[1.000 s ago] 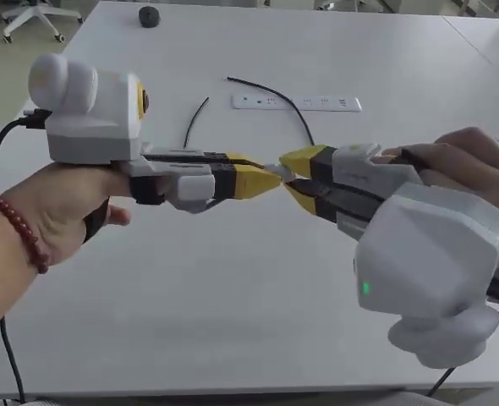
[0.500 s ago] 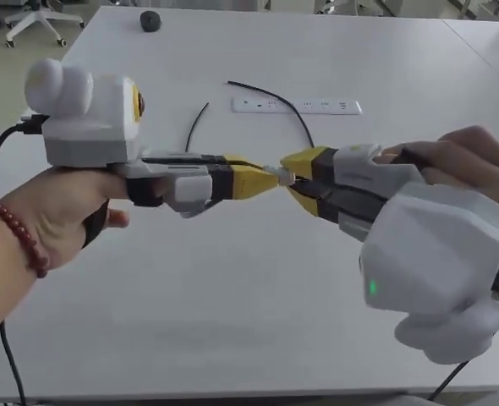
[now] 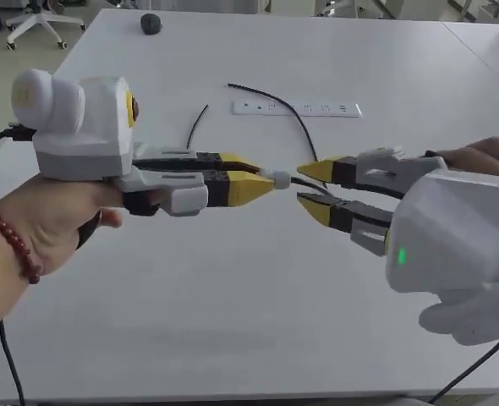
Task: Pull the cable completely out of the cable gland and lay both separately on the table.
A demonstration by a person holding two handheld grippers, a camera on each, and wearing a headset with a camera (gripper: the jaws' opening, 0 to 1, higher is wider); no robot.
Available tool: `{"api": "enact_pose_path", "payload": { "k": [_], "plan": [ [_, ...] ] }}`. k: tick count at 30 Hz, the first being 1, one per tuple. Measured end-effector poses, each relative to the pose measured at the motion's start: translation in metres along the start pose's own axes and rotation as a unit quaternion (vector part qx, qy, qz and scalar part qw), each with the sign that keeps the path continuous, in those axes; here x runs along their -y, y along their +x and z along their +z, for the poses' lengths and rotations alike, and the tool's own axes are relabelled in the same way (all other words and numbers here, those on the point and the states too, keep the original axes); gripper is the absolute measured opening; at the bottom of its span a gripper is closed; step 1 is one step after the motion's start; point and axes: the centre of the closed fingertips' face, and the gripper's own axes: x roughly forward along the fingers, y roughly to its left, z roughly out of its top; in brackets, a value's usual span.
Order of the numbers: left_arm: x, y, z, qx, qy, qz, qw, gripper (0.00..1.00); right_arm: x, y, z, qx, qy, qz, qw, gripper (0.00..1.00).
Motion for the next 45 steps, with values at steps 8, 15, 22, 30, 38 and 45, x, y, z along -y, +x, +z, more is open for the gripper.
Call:
{"api": "enact_pose_path", "payload": {
  "k": [8,15,22,30,38,45],
  "plan": [
    [0.000,-0.001,-0.002,-0.005,0.014,0.004,0.9999,0.15,-0.003,0.005,0.000,0.001,0.037,0.010,0.9993,0.00],
    [-0.001,0.000,-0.005,-0.021,0.059,0.011,0.9980,0.15,-0.005,0.005,-0.002,-0.008,0.049,0.015,0.9987,0.00],
    [-0.006,-0.004,-0.008,-0.034,0.077,0.018,0.9963,0.15,-0.008,-0.001,-0.012,-0.020,0.048,0.022,0.9984,0.00],
    [-0.012,-0.011,-0.023,-0.056,0.091,0.019,0.9941,0.15,-0.026,-0.008,-0.037,-0.048,0.055,0.046,0.9963,0.00],
    [-0.016,-0.016,-0.028,-0.066,0.095,0.019,0.9931,0.15,-0.047,-0.018,-0.076,-0.089,0.061,0.072,0.9915,0.00],
    [-0.011,-0.007,-0.016,-0.053,0.102,0.003,0.9934,0.15,-0.078,-0.014,-0.110,-0.128,0.075,0.110,0.9828,0.00]
  ]
}}
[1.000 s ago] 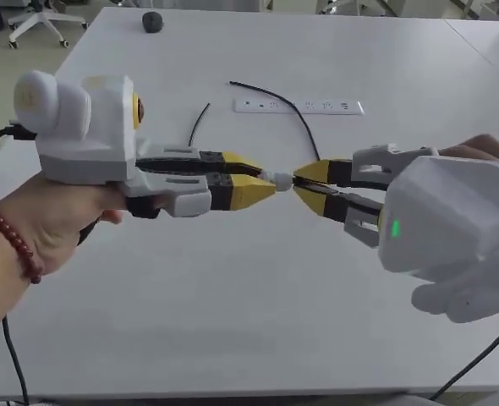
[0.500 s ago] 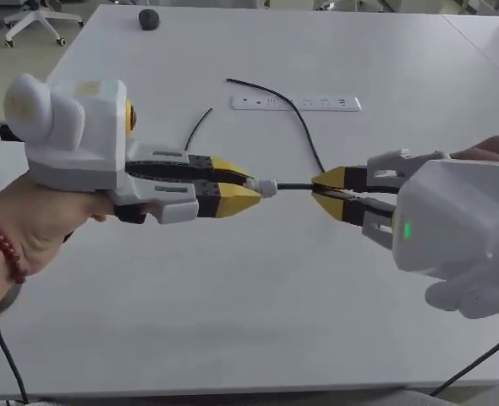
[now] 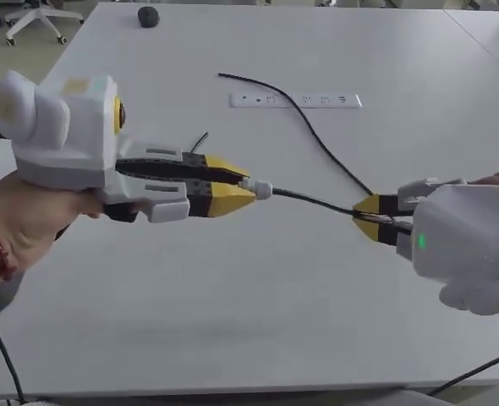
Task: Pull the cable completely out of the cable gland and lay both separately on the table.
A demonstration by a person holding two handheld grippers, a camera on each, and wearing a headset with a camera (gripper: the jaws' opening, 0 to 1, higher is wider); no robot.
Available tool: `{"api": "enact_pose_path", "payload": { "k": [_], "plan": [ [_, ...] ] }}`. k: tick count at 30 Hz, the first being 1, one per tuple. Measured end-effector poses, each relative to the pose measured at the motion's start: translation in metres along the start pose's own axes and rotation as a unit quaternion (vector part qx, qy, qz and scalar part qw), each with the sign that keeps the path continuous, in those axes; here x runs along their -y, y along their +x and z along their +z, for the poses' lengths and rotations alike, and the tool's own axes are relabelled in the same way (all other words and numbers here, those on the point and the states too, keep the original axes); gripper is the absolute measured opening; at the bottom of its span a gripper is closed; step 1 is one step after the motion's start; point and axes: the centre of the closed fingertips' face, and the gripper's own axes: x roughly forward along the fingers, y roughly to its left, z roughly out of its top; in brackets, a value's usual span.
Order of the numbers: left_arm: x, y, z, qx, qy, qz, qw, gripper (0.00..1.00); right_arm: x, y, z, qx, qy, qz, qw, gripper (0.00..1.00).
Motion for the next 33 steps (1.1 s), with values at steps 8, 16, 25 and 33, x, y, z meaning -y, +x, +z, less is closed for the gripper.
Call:
{"api": "enact_pose_path", "payload": {
  "k": [8,16,25,33],
  "plan": [
    [0.001,0.009,-0.002,-0.005,0.002,-0.005,1.0000,0.15,-0.021,0.020,-0.030,-0.033,0.005,0.034,0.9989,0.00],
    [-0.002,0.008,0.013,0.014,0.004,-0.001,0.9999,0.15,-0.044,0.031,-0.060,-0.071,0.029,0.076,0.9941,0.00],
    [0.000,0.013,0.006,0.004,0.003,-0.002,1.0000,0.15,-0.049,0.037,-0.065,-0.070,0.092,0.087,0.9895,0.00],
    [-0.004,0.014,-0.001,-0.010,0.003,0.007,0.9999,0.15,-0.051,0.036,-0.069,-0.067,0.116,0.083,0.9875,0.00]
  ]
}}
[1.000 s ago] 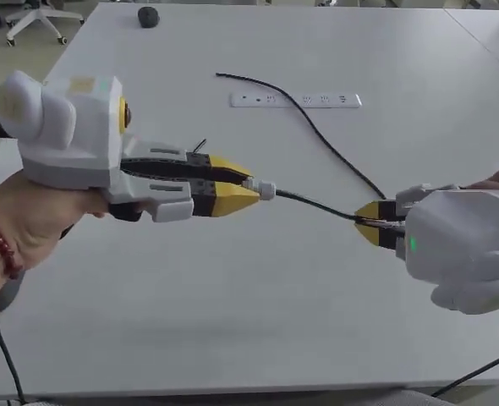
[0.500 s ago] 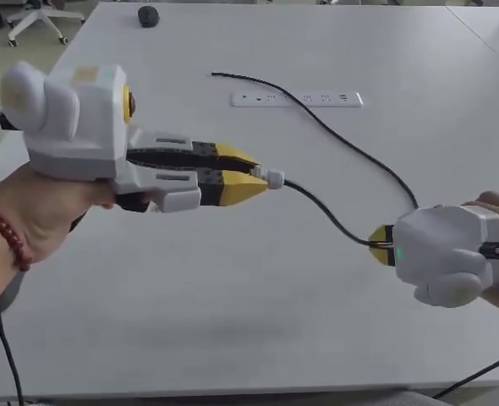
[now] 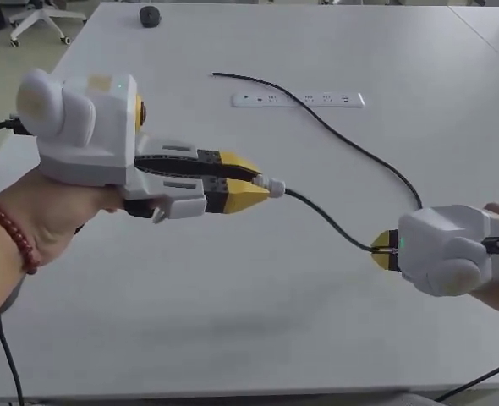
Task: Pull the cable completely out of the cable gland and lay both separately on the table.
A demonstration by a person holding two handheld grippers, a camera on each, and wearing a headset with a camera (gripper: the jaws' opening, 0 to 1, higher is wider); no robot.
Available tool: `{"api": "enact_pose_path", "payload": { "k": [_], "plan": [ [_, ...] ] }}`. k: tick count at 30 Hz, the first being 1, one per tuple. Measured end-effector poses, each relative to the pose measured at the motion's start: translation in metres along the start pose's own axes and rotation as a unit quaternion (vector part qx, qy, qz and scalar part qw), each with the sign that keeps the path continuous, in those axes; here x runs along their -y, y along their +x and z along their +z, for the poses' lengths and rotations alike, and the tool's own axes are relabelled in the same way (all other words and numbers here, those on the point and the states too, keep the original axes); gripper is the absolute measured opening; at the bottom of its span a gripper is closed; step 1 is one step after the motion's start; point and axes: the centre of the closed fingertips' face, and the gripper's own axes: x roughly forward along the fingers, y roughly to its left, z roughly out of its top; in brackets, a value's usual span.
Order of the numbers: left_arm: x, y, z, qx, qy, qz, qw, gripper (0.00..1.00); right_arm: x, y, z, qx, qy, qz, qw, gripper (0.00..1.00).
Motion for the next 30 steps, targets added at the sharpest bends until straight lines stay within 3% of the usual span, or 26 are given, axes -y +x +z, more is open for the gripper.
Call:
{"api": "enact_pose_path", "payload": {
  "k": [12,30],
  "plan": [
    [-0.002,-0.001,-0.011,-0.027,0.012,0.003,0.9996,0.15,0.001,0.002,-0.003,-0.005,0.004,0.001,1.0000,0.00],
    [-0.002,0.000,-0.019,-0.046,0.018,0.001,0.9988,0.15,-0.004,0.005,-0.007,-0.007,0.013,0.011,0.9998,0.00]
  ]
}}
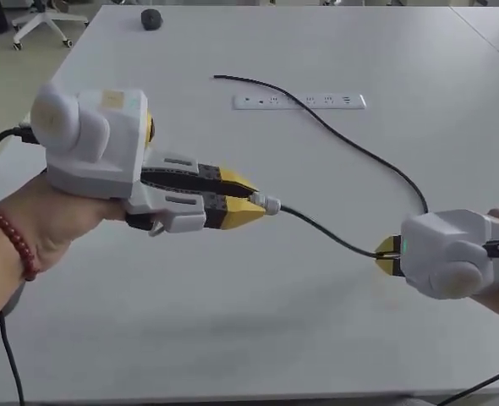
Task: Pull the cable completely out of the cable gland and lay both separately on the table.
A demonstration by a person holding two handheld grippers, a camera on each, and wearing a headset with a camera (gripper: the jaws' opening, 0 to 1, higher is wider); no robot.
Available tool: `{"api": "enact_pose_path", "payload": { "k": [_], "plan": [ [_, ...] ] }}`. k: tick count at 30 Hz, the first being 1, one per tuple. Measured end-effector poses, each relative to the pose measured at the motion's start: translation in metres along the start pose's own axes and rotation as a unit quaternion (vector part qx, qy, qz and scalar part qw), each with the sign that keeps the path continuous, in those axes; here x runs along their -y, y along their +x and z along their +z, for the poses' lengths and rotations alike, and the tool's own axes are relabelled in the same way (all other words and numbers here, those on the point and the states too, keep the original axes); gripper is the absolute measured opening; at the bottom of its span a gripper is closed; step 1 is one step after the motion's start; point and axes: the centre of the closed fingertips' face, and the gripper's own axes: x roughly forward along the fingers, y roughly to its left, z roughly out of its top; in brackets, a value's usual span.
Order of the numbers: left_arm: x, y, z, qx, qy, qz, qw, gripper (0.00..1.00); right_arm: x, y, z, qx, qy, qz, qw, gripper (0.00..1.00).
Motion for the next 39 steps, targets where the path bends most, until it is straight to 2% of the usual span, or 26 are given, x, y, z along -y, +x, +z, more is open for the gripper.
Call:
{"api": "enact_pose_path", "payload": {
  "k": [3,4,5,6,8,9,10,11,12,13,16,19,22,24,26,28,30,32,35,39],
  "plan": [
    [-0.001,0.000,0.001,0.003,-0.001,0.002,1.0000,0.15,-0.002,-0.002,0.002,0.008,0.014,0.007,0.9998,0.00],
    [-0.002,0.000,0.002,0.006,-0.002,0.004,1.0000,0.15,0.001,-0.004,0.005,0.018,0.015,-0.002,0.9997,0.00],
    [-0.003,-0.001,0.002,0.006,-0.003,0.006,1.0000,0.15,0.001,-0.005,0.009,0.029,0.024,0.000,0.9993,0.00],
    [-0.004,-0.001,0.001,0.004,-0.004,0.008,1.0000,0.15,0.000,-0.007,0.014,0.040,0.041,0.002,0.9984,0.03],
    [-0.004,0.000,0.000,0.003,-0.004,0.007,1.0000,0.15,0.002,-0.010,0.019,0.047,0.040,-0.004,0.9981,0.15],
    [-0.004,0.001,0.000,0.003,-0.003,0.007,1.0000,0.15,-0.001,-0.012,0.026,0.059,0.047,0.000,0.9971,0.15],
    [-0.004,0.001,0.000,0.003,-0.003,0.007,1.0000,0.15,0.001,-0.014,0.032,0.069,0.037,-0.007,0.9969,0.14],
    [-0.005,0.001,0.000,0.004,-0.004,0.008,1.0000,0.15,0.000,-0.018,0.042,0.086,0.042,-0.005,0.9954,0.18],
    [-0.005,0.001,0.000,0.004,-0.004,0.008,0.9999,0.15,0.000,-0.020,0.045,0.089,0.059,-0.006,0.9943,0.21],
    [-0.006,0.002,0.000,0.003,-0.004,0.010,0.9999,0.15,0.000,-0.024,0.050,0.094,0.058,-0.007,0.9938,0.19],
    [-0.006,0.002,-0.001,0.002,-0.005,0.009,0.9999,0.15,0.005,-0.038,0.075,0.130,0.060,-0.023,0.9894,0.21],
    [-0.006,0.002,-0.003,-0.001,-0.004,0.009,0.9999,0.15,0.010,-0.057,0.108,0.172,0.054,-0.036,0.9829,0.21],
    [-0.006,0.002,-0.004,-0.001,-0.006,0.010,0.9999,0.15,0.017,-0.073,0.135,0.210,0.064,-0.048,0.9745,0.26],
    [-0.006,0.002,-0.004,-0.001,-0.008,0.010,0.9999,0.15,0.021,-0.083,0.149,0.227,0.060,-0.054,0.9706,0.25],
    [-0.006,0.003,-0.005,-0.001,-0.009,0.010,0.9999,0.15,0.028,-0.091,0.160,0.236,0.056,-0.069,0.9676,0.28],
    [-0.005,0.003,-0.005,-0.001,-0.010,0.009,0.9999,0.15,0.030,-0.096,0.169,0.247,0.058,-0.068,0.9650,0.32],
    [-0.005,0.004,-0.005,-0.002,-0.009,0.009,0.9999,0.15,0.031,-0.098,0.177,0.257,0.054,-0.071,0.9623,0.44],
    [-0.005,0.004,-0.005,-0.001,-0.009,0.008,0.9999,0.15,0.032,-0.098,0.180,0.256,0.058,-0.072,0.9621,0.54],
    [-0.004,0.004,-0.004,0.000,-0.009,0.008,0.9999,0.15,0.030,-0.097,0.185,0.258,0.046,-0.070,0.9625,0.54],
    [-0.004,0.003,-0.005,-0.001,-0.009,0.008,0.9999,0.15,0.028,-0.094,0.187,0.254,0.041,-0.063,0.9644,0.50]
  ]
}}
